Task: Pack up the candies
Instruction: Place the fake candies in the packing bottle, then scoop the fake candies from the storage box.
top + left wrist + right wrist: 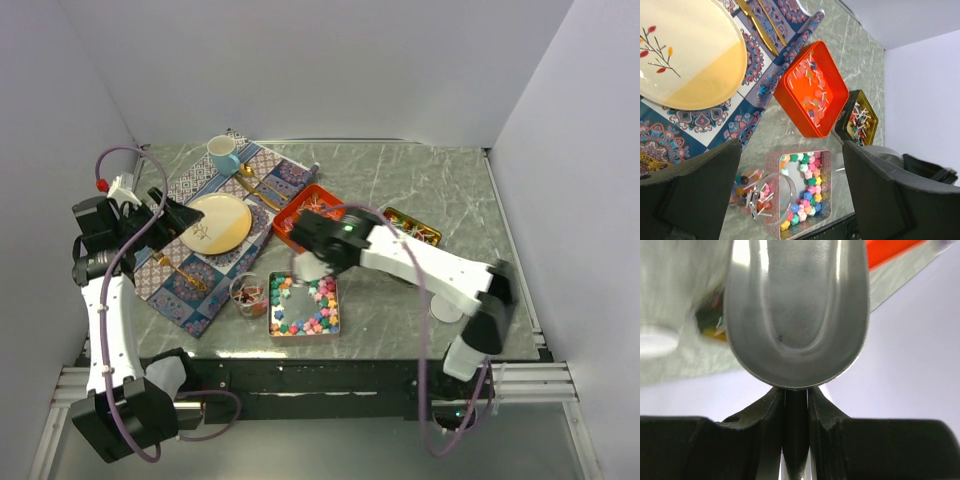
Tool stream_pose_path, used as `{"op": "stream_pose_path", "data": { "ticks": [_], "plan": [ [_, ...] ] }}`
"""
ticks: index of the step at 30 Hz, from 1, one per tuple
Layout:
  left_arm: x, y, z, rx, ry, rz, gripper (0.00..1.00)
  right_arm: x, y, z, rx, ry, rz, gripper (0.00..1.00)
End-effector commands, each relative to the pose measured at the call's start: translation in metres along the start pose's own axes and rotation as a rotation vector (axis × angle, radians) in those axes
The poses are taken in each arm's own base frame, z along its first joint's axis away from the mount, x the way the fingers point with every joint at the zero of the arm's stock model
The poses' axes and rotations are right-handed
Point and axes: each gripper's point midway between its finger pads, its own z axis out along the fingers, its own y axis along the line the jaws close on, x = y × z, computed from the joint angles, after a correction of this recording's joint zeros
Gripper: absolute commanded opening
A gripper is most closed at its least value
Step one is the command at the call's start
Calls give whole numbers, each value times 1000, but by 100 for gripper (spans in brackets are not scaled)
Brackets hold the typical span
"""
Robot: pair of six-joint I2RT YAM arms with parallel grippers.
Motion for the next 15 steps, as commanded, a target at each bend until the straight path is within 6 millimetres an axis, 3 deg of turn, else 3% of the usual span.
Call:
{"op": "stream_pose_path", "data": {
  "ticks": [1,6,10,15],
  "plan": [
    [-1,-9,-4,29,32,45,88,41,27,2,15,43,-96,0],
    [2,-2,-1,12,75,62,88,28,34,22,-43,24,-61,0],
    [6,4,2,6,84,51,88,4,18,28,-110,-8,28,0],
    [11,7,3,4,95,47,87,7,21,33,-97,89,-54,0]
  ]
}}
